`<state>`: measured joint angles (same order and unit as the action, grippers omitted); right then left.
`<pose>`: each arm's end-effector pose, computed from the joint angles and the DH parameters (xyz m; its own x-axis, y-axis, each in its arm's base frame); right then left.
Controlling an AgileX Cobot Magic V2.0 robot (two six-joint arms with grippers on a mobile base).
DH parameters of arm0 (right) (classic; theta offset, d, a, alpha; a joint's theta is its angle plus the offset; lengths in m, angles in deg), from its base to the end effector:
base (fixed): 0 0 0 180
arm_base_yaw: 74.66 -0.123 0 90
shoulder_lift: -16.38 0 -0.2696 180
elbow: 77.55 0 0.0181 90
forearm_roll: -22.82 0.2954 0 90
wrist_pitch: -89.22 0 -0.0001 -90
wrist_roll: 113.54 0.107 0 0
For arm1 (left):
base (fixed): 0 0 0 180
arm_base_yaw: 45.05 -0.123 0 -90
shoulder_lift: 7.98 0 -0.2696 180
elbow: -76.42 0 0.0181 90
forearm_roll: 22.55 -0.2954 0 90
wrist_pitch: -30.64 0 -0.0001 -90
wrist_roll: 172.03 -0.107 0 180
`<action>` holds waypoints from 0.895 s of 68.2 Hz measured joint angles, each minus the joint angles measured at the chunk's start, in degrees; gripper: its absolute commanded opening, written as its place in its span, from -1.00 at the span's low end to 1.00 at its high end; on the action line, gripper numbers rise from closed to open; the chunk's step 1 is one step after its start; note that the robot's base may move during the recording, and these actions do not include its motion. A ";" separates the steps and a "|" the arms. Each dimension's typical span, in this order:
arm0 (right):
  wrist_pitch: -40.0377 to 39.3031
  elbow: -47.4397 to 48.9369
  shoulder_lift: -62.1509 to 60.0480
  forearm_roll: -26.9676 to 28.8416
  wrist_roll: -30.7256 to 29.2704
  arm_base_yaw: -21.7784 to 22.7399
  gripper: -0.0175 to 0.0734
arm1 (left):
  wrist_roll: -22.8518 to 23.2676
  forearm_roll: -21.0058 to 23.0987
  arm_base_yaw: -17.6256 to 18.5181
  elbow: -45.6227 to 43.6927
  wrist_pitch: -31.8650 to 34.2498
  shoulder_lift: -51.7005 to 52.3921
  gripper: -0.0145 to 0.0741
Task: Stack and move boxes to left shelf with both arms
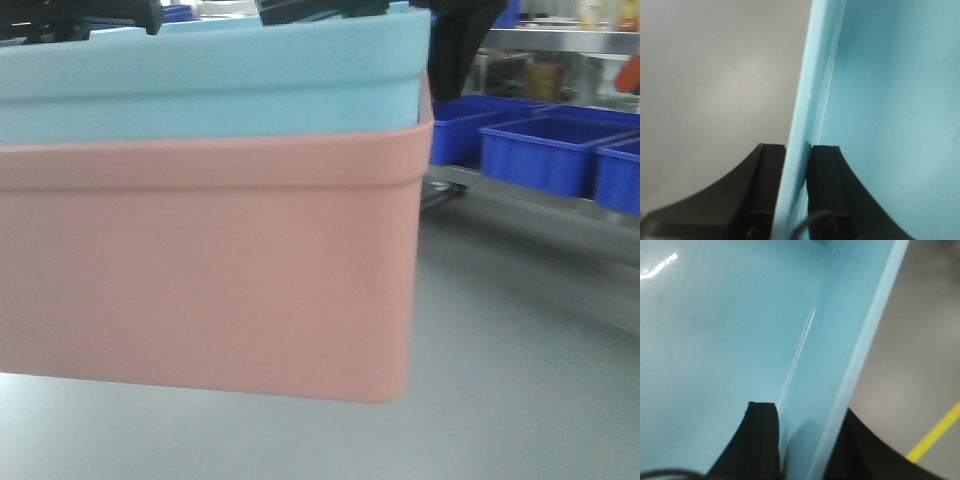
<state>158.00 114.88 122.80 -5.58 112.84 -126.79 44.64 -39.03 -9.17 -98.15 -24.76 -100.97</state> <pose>0.2858 0.2903 0.2889 -0.8269 -0.2194 -0.5179 -0.1683 0.9751 -0.1443 0.3036 -0.1887 0.2744 -0.8610 0.0755 -0.5030 0.1016 0.9945 -0.0246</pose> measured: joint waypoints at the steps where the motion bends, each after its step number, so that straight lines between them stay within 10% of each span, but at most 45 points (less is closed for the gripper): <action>1: 0.00 0.00 0.00 0.00 0.00 0.00 -0.50 | 0.00 0.00 0.00 0.00 0.00 0.00 -0.70; 61: 0.32 0.00 0.09 0.00 0.00 0.00 -0.50 | 0.00 0.50 0.00 0.00 0.14 -0.28 -0.70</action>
<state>158.32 114.88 122.89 -5.58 112.84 -126.79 44.64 -38.53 -9.17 -98.15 -24.63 -101.25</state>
